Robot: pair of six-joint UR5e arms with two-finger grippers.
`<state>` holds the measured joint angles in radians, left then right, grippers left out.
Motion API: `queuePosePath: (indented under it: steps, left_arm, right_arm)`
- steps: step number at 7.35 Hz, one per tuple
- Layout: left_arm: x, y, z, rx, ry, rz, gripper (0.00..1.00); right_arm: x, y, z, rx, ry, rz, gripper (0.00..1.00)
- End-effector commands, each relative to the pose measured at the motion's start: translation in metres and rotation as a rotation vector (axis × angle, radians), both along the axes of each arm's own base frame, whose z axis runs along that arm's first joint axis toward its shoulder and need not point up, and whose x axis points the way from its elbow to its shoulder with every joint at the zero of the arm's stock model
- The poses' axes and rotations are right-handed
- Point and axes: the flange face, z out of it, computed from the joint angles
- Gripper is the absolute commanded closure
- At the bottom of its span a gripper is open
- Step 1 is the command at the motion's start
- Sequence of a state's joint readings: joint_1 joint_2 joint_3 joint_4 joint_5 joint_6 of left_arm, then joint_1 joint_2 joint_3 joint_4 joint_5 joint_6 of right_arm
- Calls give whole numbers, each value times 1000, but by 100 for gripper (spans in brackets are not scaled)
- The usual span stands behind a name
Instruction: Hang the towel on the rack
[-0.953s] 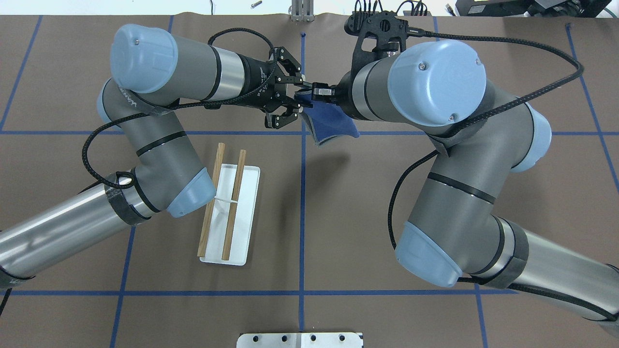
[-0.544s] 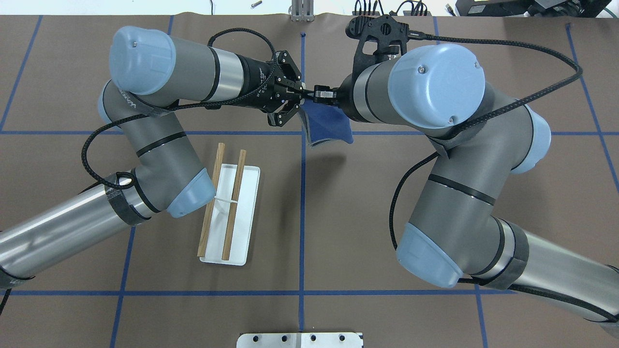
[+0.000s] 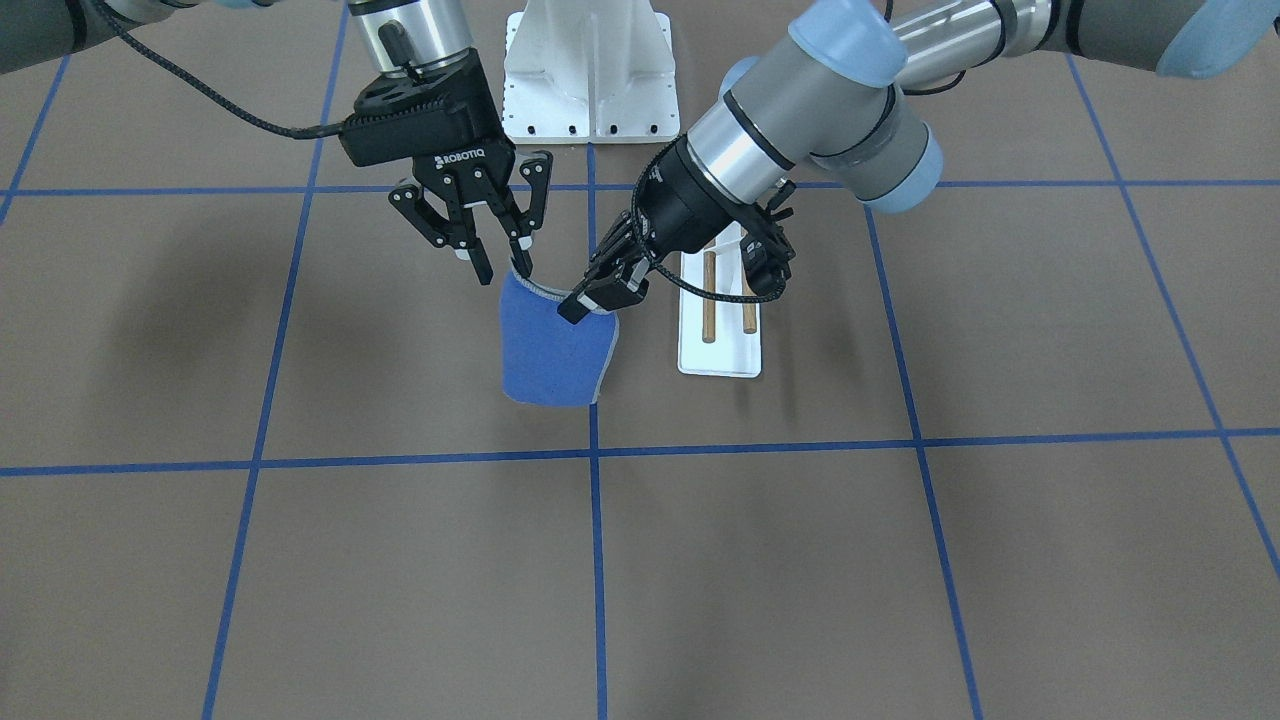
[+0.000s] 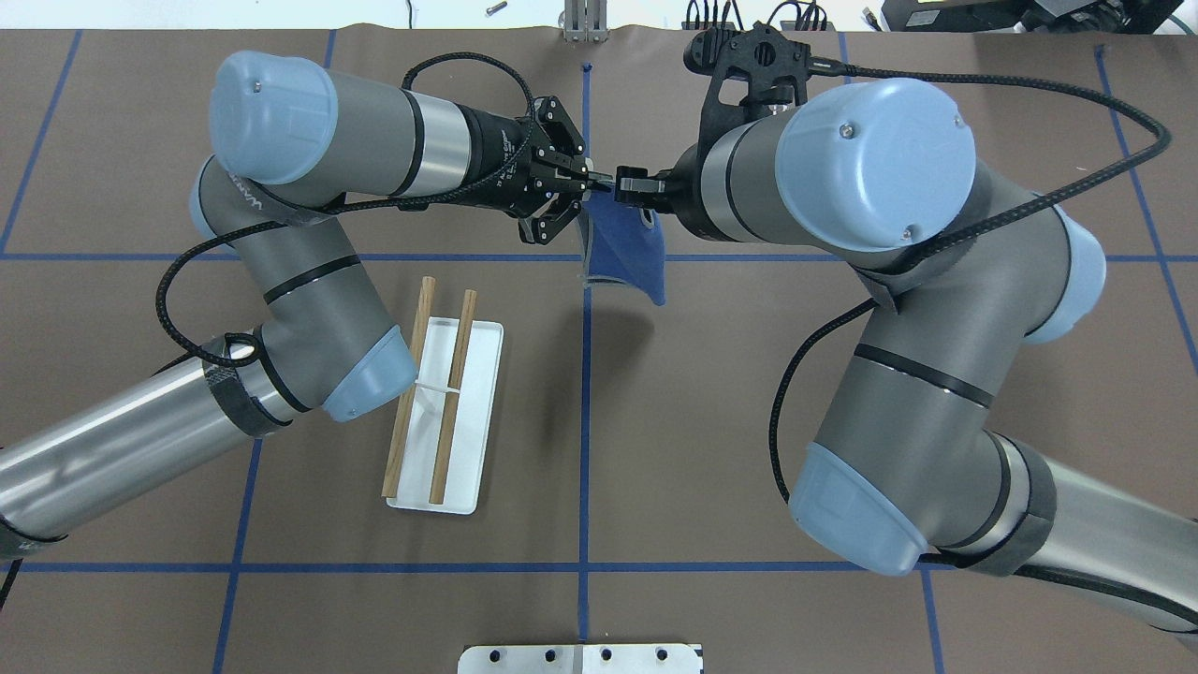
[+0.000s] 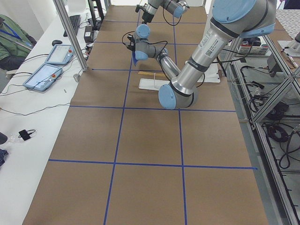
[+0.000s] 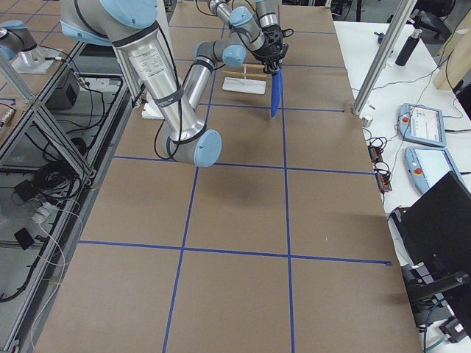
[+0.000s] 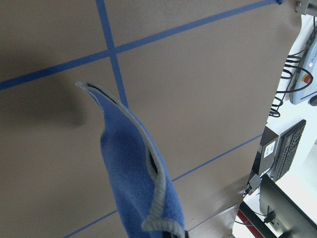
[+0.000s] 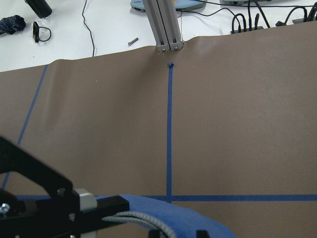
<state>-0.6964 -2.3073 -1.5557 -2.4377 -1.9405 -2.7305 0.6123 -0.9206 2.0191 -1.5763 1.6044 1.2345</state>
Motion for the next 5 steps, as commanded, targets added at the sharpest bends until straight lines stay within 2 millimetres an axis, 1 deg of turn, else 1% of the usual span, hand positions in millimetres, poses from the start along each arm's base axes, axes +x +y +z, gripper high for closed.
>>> queuePosePath:
  steps: [1,3,4,5]
  left_arm:
    - [-1,1,-3,8,6,0,100]
    - [-11,11,-12,65,46,13,100]
    - [-22,20,-3,121,42,11,100]
    - [-35,37,7,190,28,51,100]
  right_arm:
    - [27,-3,0,-43,-1,-44,0]
    - [40,-17,30,-76,42,-72,0]
    - [48,-30,38,-82,62,-65,0]
    - [53,-49,52,-133,76,-74,0]
